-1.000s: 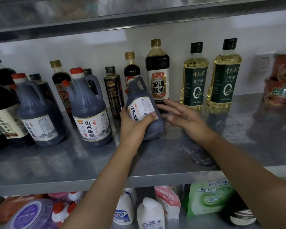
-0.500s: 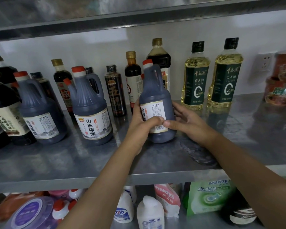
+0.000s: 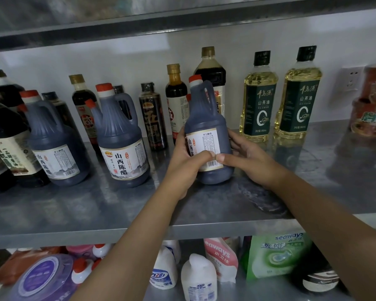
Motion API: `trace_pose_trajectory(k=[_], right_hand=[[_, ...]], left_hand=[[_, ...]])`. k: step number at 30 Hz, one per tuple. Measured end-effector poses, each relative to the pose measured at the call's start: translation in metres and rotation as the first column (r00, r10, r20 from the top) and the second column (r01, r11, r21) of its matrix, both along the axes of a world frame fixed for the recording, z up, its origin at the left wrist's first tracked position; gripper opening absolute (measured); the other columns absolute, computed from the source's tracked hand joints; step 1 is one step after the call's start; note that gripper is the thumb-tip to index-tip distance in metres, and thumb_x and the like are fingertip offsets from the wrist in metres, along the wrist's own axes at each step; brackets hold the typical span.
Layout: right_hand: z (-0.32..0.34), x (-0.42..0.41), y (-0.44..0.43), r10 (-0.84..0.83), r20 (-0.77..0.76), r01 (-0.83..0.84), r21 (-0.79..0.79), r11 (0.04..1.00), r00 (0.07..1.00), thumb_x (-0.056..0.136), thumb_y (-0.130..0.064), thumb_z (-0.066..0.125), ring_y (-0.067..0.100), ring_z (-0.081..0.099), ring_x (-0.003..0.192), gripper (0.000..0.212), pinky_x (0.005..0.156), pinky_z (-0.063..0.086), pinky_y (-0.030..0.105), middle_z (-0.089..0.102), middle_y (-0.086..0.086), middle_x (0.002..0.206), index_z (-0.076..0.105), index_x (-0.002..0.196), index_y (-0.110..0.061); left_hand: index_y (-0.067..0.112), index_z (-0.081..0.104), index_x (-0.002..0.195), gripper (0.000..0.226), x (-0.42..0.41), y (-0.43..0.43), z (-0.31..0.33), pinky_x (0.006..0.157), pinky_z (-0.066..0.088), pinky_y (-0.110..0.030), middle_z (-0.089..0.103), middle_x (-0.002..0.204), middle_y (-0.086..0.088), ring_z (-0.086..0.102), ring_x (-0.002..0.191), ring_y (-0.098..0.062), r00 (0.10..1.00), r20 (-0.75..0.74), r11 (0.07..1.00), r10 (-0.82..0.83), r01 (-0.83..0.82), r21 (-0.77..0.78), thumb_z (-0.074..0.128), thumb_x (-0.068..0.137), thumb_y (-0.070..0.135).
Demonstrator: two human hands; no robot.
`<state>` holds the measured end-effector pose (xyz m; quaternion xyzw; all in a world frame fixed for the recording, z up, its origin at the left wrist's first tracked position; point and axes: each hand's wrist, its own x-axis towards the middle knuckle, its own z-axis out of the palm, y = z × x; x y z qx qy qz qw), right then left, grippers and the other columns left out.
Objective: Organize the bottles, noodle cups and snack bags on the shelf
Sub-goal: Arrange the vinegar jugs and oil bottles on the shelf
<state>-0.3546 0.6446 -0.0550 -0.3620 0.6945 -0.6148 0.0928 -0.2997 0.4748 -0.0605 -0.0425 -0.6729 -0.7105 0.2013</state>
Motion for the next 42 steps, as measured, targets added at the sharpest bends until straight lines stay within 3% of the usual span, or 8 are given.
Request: trace_pose_trajectory(k=[9,15,22,26,28,32,38,42], right_hand=[[0.001,0.001,0.000,0.007,0.006,-0.007,-0.014,1.000,1.000,0.079,-0.015,0.069,0.000,0.057,0.125,0.081,0.097,0.049,0.018,0.057,-0.013,0.138,0.032,0.151,-0.024],[0.000,-0.001,0.000,0.029,-0.002,-0.029,-0.027,0.999,1.000,0.091,0.003,0.061,-0.004,0.059,0.120,0.071,0.092,0.049,0.015,0.057,-0.013,0.135,0.031,0.151,-0.022],[0.004,0.012,-0.002,-0.039,-0.016,0.038,-0.075,0.996,0.999,0.097,-0.009,0.060,-0.017,0.060,0.104,0.061,0.086,0.048,0.008,0.055,-0.026,0.121,0.033,0.147,-0.029],[-0.002,0.017,-0.003,-0.225,-0.222,0.224,-0.033,0.974,0.949,0.094,-0.041,0.063,0.008,0.063,0.112,0.055,0.098,0.053,0.035,0.065,-0.011,0.125,0.046,0.146,-0.031],[0.005,0.014,0.001,-0.230,-0.261,0.248,0.037,0.968,0.937,0.092,-0.042,0.066,0.012,0.062,0.111,0.056,0.093,0.051,0.033,0.065,-0.005,0.125,0.048,0.142,-0.027],[0.018,-0.007,0.018,-0.156,-0.149,0.168,0.068,0.984,0.976,0.090,-0.041,0.070,0.011,0.067,0.103,0.042,0.090,0.055,0.029,0.072,-0.001,0.116,0.061,0.125,-0.020],[0.025,-0.037,0.040,-0.086,-0.034,0.086,-0.012,0.996,0.996,0.103,-0.029,0.051,-0.007,0.067,0.082,0.020,0.077,0.055,0.015,0.071,-0.005,0.102,0.061,0.118,-0.020],[0.015,-0.056,0.044,-0.143,0.152,0.167,-0.166,0.972,0.978,0.105,-0.036,0.044,0.018,0.064,0.115,0.030,0.099,0.051,0.034,0.067,0.002,0.122,0.055,0.131,-0.023]], left_hand=[[0.019,0.033,0.150,0.091,0.001,0.000,0.000,0.093,0.057,-0.039,0.064,0.131,-0.012,0.065,0.117,-0.024,1.000,-0.016,1.000,-0.024,0.024,0.008,0.068,0.068,0.005],[0.016,0.032,0.151,0.089,-0.001,-0.001,-0.001,0.089,0.057,-0.035,0.062,0.133,-0.014,0.064,0.119,-0.025,0.997,-0.028,0.997,-0.067,0.069,0.044,0.066,0.070,0.001],[0.014,0.040,0.146,0.081,0.009,0.004,0.008,0.092,0.056,-0.040,0.066,0.130,-0.014,0.064,0.120,-0.029,0.999,0.019,0.994,-0.034,0.032,0.105,0.077,0.075,0.003],[0.016,0.041,0.145,0.070,0.009,0.013,0.014,0.097,0.055,-0.041,0.065,0.131,-0.010,0.065,0.119,-0.024,0.996,0.045,0.996,0.076,-0.078,0.036,0.076,0.084,0.010],[0.018,0.047,0.140,0.045,0.011,0.017,0.018,0.085,0.058,-0.032,0.068,0.125,-0.003,0.069,0.109,-0.016,0.990,0.029,0.990,0.140,-0.139,-0.030,0.063,0.098,0.016],[0.006,0.056,0.132,0.031,0.009,0.026,0.019,0.075,0.061,-0.030,0.069,0.116,-0.008,0.071,0.100,-0.022,0.966,0.028,0.966,0.258,-0.258,0.019,0.046,0.105,0.019],[0.026,0.048,0.136,0.035,-0.003,0.050,0.010,0.072,0.058,-0.030,0.073,0.108,0.005,0.069,0.097,-0.017,0.979,0.127,0.986,0.161,-0.164,0.016,0.053,0.102,0.016],[0.027,0.045,0.140,0.058,-0.013,0.067,0.004,0.087,0.060,-0.040,0.064,0.132,-0.012,0.062,0.122,-0.030,0.988,0.128,0.996,0.086,-0.084,-0.018,0.066,0.091,0.003]])
